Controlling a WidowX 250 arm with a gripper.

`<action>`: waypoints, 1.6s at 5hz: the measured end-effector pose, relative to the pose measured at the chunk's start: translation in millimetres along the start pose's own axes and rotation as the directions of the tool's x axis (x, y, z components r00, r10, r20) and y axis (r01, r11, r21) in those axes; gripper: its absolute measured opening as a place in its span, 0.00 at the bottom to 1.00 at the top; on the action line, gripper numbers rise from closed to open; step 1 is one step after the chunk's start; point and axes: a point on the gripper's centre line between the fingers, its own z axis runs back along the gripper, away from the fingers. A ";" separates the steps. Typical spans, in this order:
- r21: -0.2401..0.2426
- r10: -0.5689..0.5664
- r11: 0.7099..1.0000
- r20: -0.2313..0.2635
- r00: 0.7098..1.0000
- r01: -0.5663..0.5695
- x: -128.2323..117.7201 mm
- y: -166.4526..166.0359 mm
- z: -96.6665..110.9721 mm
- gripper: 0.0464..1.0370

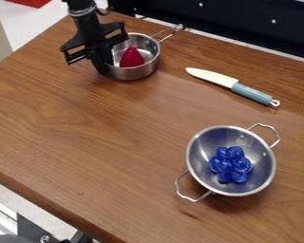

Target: Move the left silver pot to the left side of the other silver pot

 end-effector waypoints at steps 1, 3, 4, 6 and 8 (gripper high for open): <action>-0.009 0.026 1.000 -0.008 1.000 -0.026 -13.3 17.4 10.7 0.02; -0.057 0.132 0.990 0.002 0.991 -0.132 -50.5 61.3 42.5 0.02; -0.055 0.156 0.986 0.022 0.987 -0.155 -80.1 80.6 45.0 0.02; -0.044 0.246 0.969 0.021 0.969 -0.245 -126.8 106.3 33.3 0.02; -0.014 0.157 0.988 0.103 0.982 -0.156 -132.1 119.0 18.9 0.04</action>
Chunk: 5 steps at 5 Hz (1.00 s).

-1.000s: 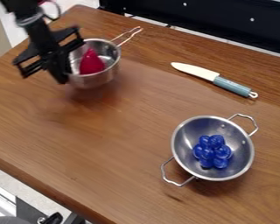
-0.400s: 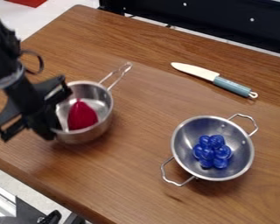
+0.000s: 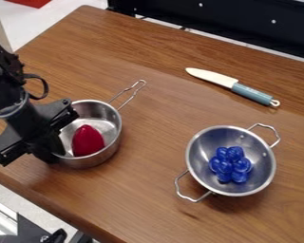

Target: Move the left silver pot to the left side of the other silver pot

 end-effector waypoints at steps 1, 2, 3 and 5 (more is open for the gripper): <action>0.026 0.000 1.000 -0.017 1.000 0.000 -0.4 4.4 0.5 0.18; 0.053 -0.009 0.999 -0.076 0.997 0.013 1.1 4.5 6.6 0.42; 0.036 0.012 0.999 -0.109 0.994 -0.008 12.1 -2.9 20.6 0.70; -0.022 -0.110 0.994 -0.005 0.994 0.110 39.4 -26.6 43.8 0.96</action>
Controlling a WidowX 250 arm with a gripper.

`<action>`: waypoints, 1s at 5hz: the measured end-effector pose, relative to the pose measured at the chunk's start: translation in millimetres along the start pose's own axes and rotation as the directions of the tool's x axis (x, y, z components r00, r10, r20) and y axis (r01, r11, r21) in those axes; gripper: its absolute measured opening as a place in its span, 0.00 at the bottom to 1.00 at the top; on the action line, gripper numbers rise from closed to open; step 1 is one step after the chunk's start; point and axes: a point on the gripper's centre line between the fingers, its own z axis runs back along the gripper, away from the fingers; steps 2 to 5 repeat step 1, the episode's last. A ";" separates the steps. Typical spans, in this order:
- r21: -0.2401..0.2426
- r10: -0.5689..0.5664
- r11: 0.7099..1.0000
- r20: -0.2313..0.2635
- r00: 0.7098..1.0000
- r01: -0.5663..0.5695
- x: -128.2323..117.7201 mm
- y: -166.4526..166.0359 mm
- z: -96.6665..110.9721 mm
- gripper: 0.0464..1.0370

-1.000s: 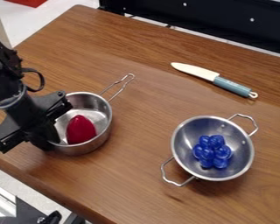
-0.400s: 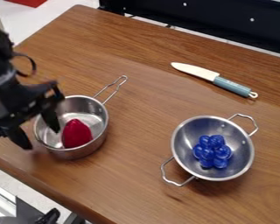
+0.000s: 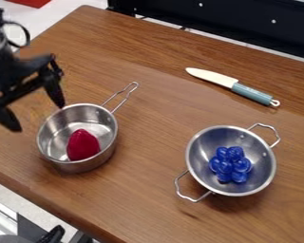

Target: Move the left silver pot to the left side of the other silver pot

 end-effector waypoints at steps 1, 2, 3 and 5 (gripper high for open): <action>0.013 -0.085 0.996 0.094 0.992 0.084 24.3 -26.7 -5.0 0.96; 0.013 -0.085 0.996 0.094 0.992 0.084 24.3 -26.7 -5.0 0.96; 0.013 -0.085 0.996 0.094 0.992 0.084 24.3 -26.7 -5.0 0.96; 0.013 -0.085 0.996 0.094 0.992 0.084 24.3 -26.7 -5.0 0.96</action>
